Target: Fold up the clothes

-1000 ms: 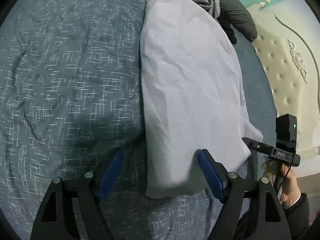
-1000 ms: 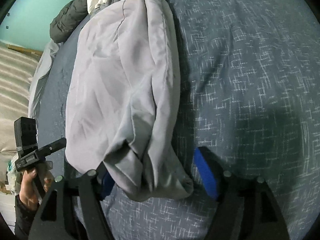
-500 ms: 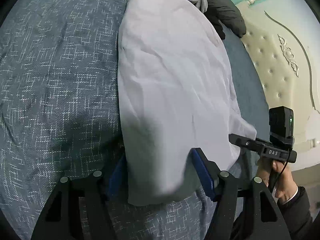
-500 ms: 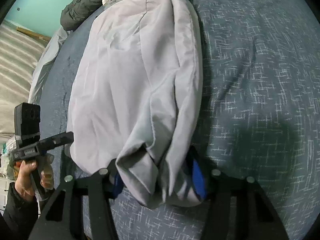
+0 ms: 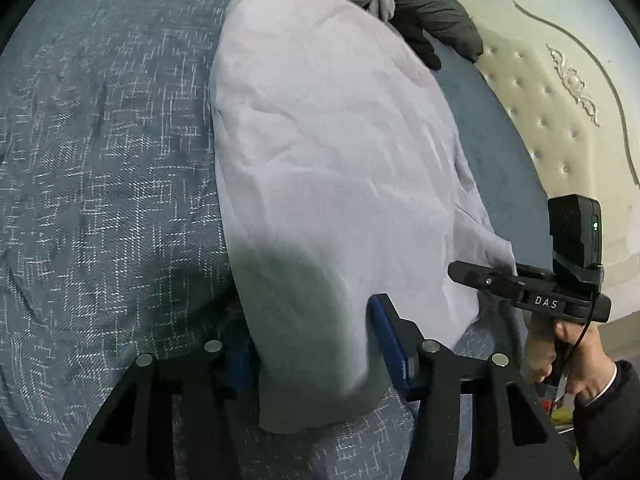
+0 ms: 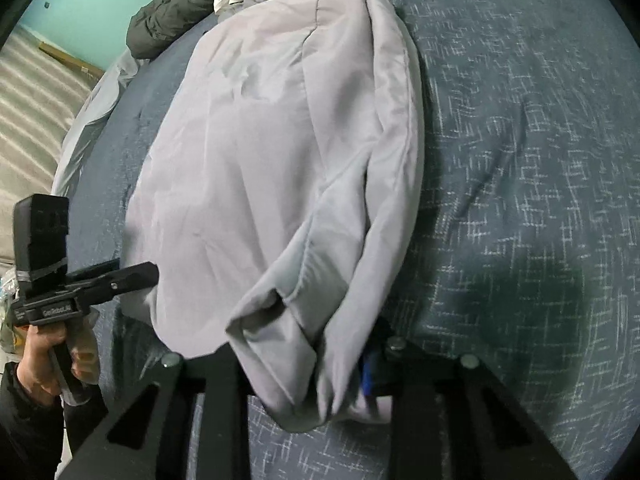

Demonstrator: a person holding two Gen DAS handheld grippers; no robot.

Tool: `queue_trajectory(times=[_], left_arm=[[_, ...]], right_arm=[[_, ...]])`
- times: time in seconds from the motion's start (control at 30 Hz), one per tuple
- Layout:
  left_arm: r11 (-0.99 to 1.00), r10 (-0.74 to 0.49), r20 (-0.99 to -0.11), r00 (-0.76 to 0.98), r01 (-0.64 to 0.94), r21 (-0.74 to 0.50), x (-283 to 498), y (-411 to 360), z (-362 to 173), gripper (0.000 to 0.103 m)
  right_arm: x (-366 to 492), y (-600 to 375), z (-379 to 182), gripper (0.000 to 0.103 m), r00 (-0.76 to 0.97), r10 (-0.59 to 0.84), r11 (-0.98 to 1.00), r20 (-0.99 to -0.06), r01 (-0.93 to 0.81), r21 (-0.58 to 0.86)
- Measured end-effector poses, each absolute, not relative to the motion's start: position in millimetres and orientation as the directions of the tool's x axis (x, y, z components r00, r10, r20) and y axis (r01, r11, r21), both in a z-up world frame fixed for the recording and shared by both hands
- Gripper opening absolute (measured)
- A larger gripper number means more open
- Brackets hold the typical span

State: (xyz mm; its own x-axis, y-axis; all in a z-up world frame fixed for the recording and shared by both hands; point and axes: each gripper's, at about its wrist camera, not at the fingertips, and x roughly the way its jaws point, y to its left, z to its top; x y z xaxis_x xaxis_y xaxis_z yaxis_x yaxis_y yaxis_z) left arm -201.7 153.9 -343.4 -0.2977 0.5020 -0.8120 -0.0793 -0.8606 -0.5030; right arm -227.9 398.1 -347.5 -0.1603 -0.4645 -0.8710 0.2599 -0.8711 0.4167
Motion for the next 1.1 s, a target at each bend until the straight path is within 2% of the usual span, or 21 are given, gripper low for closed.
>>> queue_trajectory(times=[0.07, 0.17, 0.23, 0.3, 0.4, 0.53, 0.77, 1.1], left_arm=[[-0.855, 0.511, -0.807, -0.297, -0.073, -0.514, -206.6, 155.0, -349.0, 0.059], [-0.869, 0.489, -0.813, -0.316, -0.093, -0.486, -206.1, 166.2, -345.5, 0.059], [-0.88, 0.471, -0.818, -0.329, -0.107, -0.463, -205.3, 174.0, -341.4, 0.057], [-0.888, 0.457, -0.82, -0.345, -0.12, -0.445, -204.0, 178.3, -333.5, 0.051], [-0.904, 0.427, -0.821, -0.379, -0.148, -0.402, -203.2, 187.3, -314.8, 0.042], [-0.917, 0.398, -0.809, -0.432, -0.193, -0.349, -201.4, 202.8, -277.4, 0.037], [-0.908, 0.417, -0.762, -0.496, -0.276, -0.316, -194.3, 227.4, -208.3, 0.036], [-0.874, 0.471, -0.714, -0.518, -0.381, -0.301, -211.1, 306.0, -144.5, 0.036]], right_arm=[[-227.6, 396.0, -356.0, 0.036, -0.15, -0.481, -0.866, -0.864, 0.232, 0.443], [-225.7, 392.1, -352.1, 0.037, -0.17, -0.484, -0.866, -0.859, 0.236, 0.441], [-224.1, 389.3, -345.4, 0.034, -0.191, -0.48, -0.867, -0.856, 0.251, 0.43], [-222.5, 386.6, -338.8, 0.022, -0.212, -0.476, -0.869, -0.853, 0.265, 0.419], [-220.1, 382.4, -328.9, 0.015, -0.244, -0.471, -0.87, -0.848, 0.285, 0.401], [-216.5, 377.8, -314.3, 0.013, -0.286, -0.465, -0.872, -0.838, 0.311, 0.378], [-220.6, 406.0, -243.5, 0.012, -0.367, -0.463, -0.871, -0.807, 0.359, 0.336], [-228.6, 503.3, -170.9, 0.012, -0.479, -0.394, -0.9, -0.785, 0.375, 0.222]])
